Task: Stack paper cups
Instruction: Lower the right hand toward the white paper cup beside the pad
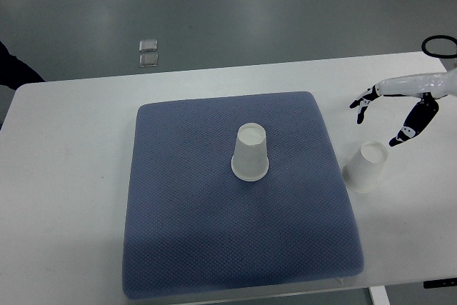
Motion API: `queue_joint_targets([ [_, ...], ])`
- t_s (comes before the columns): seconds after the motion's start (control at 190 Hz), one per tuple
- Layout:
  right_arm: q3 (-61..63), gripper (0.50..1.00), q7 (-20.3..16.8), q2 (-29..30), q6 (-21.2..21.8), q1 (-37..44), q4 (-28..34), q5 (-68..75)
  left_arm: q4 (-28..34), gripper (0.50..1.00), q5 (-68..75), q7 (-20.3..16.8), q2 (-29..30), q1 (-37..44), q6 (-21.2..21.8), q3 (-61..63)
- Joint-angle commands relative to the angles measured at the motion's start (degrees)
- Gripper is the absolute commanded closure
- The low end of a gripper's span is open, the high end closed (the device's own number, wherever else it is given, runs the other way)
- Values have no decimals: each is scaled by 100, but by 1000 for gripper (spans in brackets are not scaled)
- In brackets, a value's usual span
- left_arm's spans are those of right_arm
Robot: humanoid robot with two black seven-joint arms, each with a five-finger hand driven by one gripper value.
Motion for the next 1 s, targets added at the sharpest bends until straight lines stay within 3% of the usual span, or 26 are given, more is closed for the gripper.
queue_joint_targets([
  [0.0, -19, 589, -12, 46, -29, -4, 101, -248, 0, 500, 0, -2, 0, 0, 0, 3],
  [0.994, -388, 591, -74, 143, -1716, -865, -31, -450, 0, 500, 0, -2, 0, 0, 0, 3],
])
